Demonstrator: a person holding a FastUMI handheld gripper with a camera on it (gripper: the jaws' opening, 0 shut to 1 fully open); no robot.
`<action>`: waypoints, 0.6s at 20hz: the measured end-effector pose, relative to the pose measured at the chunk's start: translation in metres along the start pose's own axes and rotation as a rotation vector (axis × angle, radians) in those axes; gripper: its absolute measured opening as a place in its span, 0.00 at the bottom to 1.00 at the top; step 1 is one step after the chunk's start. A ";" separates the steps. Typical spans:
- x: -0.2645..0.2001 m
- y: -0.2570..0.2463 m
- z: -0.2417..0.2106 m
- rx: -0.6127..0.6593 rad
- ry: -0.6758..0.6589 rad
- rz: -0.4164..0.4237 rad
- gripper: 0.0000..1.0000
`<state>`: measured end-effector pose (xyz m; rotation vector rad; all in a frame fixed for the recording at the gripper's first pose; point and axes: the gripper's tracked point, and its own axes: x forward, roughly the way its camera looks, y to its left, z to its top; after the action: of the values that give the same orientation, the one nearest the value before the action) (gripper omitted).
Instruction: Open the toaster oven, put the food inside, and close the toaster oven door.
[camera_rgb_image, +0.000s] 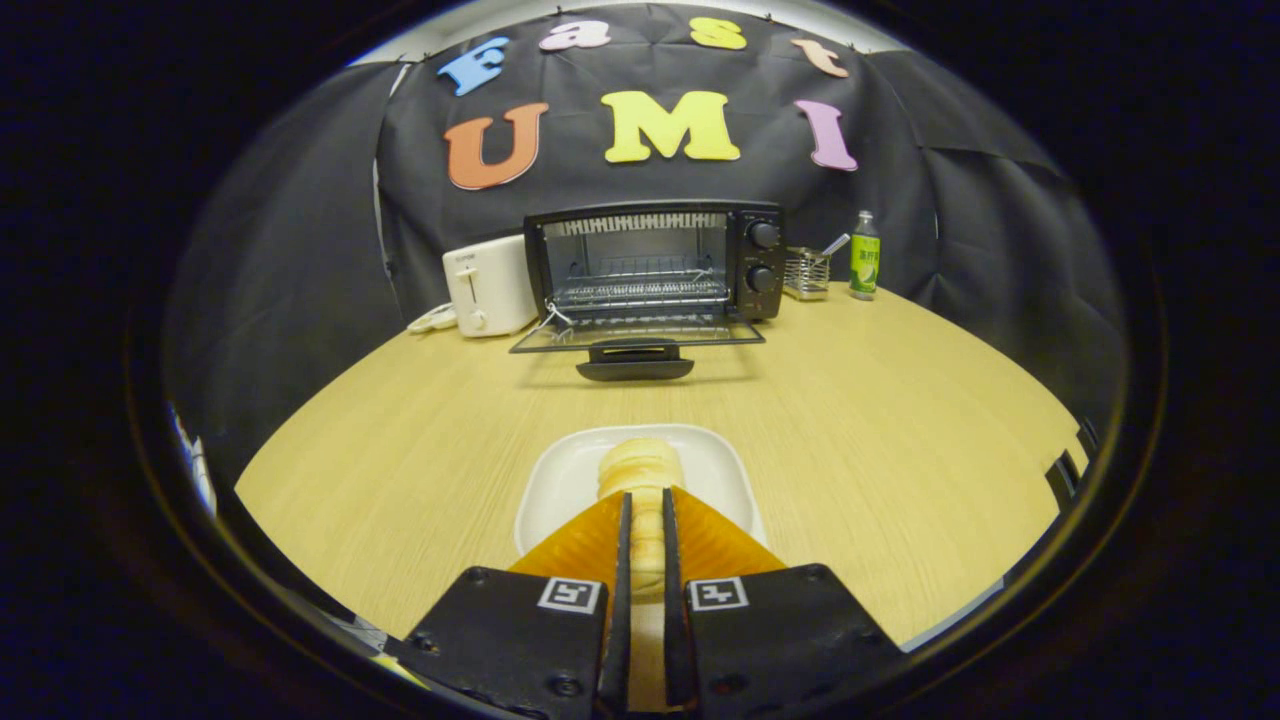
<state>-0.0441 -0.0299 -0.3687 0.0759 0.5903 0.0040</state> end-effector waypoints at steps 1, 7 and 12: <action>0.000 -0.001 0.002 0.006 -0.003 0.000 0.17; -0.009 -0.001 0.033 0.094 -0.068 0.063 0.08; -0.006 0.007 0.080 0.241 -0.161 0.191 0.08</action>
<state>-0.0042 -0.0286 -0.2989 0.3637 0.4185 0.1117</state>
